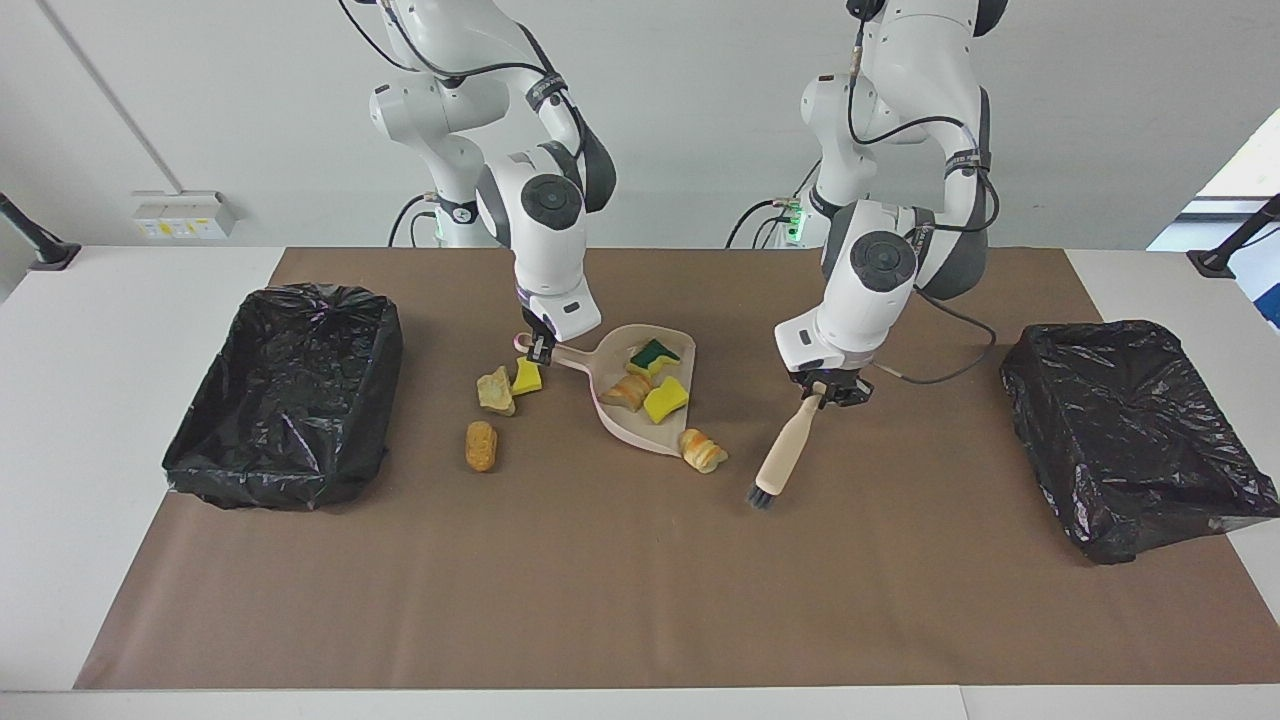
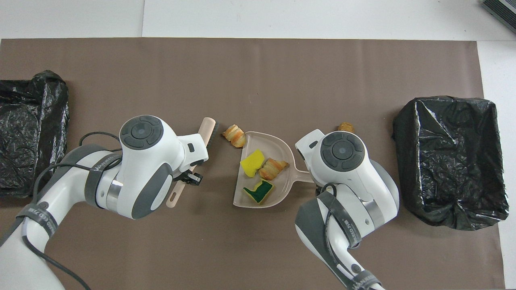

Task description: Sweep and dump trash in bin

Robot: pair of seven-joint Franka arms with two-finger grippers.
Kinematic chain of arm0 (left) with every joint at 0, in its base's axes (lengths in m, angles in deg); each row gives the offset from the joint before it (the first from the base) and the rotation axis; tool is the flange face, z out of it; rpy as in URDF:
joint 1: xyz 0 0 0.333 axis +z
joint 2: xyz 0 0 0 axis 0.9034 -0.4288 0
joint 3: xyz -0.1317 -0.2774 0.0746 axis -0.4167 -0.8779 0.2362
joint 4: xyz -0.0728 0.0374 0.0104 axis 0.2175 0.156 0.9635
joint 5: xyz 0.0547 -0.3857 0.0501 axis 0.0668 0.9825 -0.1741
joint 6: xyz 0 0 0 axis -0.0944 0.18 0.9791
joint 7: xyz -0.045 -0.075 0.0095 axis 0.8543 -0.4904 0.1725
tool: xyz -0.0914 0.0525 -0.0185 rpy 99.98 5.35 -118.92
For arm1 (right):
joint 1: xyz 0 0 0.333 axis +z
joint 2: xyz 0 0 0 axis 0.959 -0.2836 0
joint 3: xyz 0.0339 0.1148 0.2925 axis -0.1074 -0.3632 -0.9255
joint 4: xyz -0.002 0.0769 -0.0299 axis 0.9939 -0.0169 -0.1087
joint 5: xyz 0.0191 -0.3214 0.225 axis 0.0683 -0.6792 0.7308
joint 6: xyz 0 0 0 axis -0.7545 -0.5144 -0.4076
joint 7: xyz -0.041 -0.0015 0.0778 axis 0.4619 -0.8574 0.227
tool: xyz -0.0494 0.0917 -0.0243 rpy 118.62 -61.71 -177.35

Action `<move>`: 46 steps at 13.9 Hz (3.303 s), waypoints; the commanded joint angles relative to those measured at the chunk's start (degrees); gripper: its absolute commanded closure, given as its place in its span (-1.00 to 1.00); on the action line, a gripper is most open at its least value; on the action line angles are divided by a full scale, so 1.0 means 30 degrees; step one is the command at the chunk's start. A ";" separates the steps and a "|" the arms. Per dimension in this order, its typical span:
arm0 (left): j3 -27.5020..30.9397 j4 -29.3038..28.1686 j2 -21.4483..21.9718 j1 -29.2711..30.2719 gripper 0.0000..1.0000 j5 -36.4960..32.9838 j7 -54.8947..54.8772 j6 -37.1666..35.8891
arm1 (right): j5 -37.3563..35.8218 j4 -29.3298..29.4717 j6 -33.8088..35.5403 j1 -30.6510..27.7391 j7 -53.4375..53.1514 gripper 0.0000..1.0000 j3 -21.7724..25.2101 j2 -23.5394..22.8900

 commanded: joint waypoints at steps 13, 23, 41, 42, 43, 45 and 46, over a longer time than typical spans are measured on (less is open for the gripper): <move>-0.0275 -0.2542 0.3391 -0.5814 1.00 0.0687 0.6932 -0.3959 | 0.0175 -0.0331 0.0152 -0.0126 -0.0523 1.00 -0.0100 0.0344; -0.0069 -0.2659 0.5409 -0.3622 1.00 0.0628 1.0463 -0.5331 | 0.0380 0.0576 0.0443 -0.1705 0.0177 1.00 -0.0100 0.0693; -0.0245 -1.0188 0.8607 -1.2115 1.00 0.5608 2.2094 0.0668 | 0.4159 0.7195 0.6798 -1.2511 0.9929 1.00 0.0515 0.1575; -0.0245 -1.0276 0.8462 -1.2318 1.00 0.5869 2.2094 0.0845 | 0.4391 0.7546 0.7324 -1.3476 1.0487 1.00 0.0544 0.1545; -0.0245 -1.0480 0.8374 -1.2785 1.00 0.6104 2.2152 0.1020 | 0.4567 0.7724 0.7706 -1.4530 1.0927 1.00 0.0632 0.1574; -0.0245 -1.0745 0.8286 -1.2936 1.00 0.6106 2.2240 0.1226 | 0.4250 0.8309 0.8527 -1.6319 1.2183 1.00 0.1069 0.1574; -0.0245 -1.0833 0.7995 -1.2965 1.00 0.6106 2.2269 0.1256 | 0.4015 0.8399 0.8618 -1.6762 1.3410 1.00 0.1536 0.1574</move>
